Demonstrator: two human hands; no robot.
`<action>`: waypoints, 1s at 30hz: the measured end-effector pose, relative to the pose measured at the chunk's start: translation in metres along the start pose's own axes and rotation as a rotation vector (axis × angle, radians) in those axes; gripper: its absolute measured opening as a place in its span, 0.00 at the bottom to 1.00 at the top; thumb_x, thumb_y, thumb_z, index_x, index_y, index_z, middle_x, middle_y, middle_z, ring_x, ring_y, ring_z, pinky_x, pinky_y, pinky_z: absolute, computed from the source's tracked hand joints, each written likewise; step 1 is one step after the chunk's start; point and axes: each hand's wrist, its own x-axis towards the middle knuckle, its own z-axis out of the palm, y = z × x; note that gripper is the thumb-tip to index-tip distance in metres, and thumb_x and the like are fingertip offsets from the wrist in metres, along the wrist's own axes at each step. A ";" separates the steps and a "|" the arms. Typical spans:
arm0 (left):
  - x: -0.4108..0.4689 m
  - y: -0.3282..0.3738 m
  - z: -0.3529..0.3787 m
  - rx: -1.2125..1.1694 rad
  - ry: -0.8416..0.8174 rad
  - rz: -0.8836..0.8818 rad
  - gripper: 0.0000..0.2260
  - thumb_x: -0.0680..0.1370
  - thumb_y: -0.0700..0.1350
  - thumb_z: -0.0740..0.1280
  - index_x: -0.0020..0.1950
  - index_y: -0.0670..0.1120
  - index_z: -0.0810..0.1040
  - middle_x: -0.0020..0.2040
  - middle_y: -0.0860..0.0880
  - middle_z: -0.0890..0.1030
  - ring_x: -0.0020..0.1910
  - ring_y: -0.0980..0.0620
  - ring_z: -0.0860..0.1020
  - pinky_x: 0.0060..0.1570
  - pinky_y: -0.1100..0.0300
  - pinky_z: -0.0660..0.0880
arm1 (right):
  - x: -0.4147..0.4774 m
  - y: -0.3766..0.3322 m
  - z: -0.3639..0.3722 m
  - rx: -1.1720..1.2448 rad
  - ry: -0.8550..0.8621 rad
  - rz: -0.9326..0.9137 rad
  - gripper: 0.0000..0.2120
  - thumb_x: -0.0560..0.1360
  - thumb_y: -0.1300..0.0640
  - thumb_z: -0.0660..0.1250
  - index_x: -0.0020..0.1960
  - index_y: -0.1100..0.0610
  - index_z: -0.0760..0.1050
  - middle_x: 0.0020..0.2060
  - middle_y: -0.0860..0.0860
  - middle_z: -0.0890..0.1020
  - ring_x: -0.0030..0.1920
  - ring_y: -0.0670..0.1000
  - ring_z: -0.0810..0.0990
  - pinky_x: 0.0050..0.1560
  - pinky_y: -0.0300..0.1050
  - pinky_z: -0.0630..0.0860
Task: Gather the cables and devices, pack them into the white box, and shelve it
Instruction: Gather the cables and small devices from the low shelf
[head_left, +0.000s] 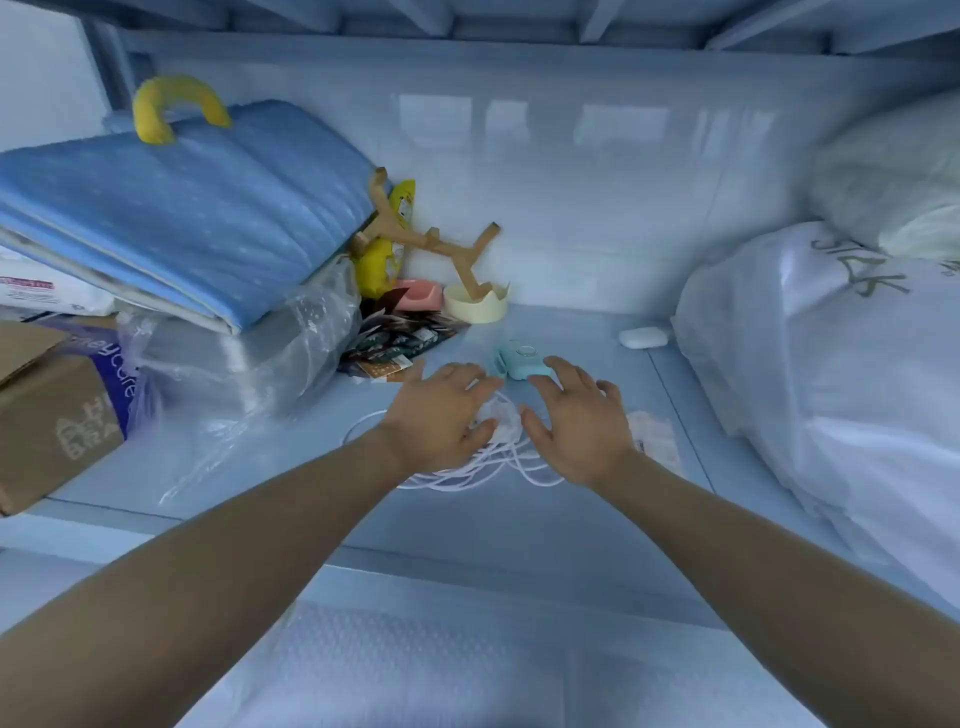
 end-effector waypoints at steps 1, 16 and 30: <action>0.001 0.003 0.003 0.012 -0.005 -0.014 0.24 0.78 0.57 0.53 0.72 0.51 0.60 0.71 0.48 0.65 0.69 0.49 0.64 0.66 0.42 0.58 | 0.001 0.002 0.002 0.008 0.005 -0.013 0.22 0.77 0.45 0.52 0.67 0.53 0.64 0.71 0.53 0.62 0.68 0.54 0.64 0.64 0.57 0.60; 0.034 0.016 0.036 -0.025 -0.078 -0.042 0.22 0.80 0.57 0.49 0.72 0.52 0.59 0.73 0.49 0.61 0.71 0.49 0.58 0.66 0.44 0.60 | 0.008 0.058 0.029 0.033 -0.056 0.064 0.22 0.77 0.45 0.52 0.67 0.53 0.65 0.71 0.52 0.64 0.69 0.54 0.63 0.64 0.56 0.62; 0.081 -0.006 0.052 0.086 0.024 -0.106 0.19 0.80 0.53 0.51 0.71 0.50 0.62 0.72 0.50 0.64 0.71 0.50 0.61 0.68 0.43 0.57 | 0.014 0.069 0.034 0.340 -0.129 0.333 0.21 0.75 0.57 0.57 0.68 0.57 0.64 0.66 0.54 0.68 0.56 0.57 0.75 0.55 0.46 0.71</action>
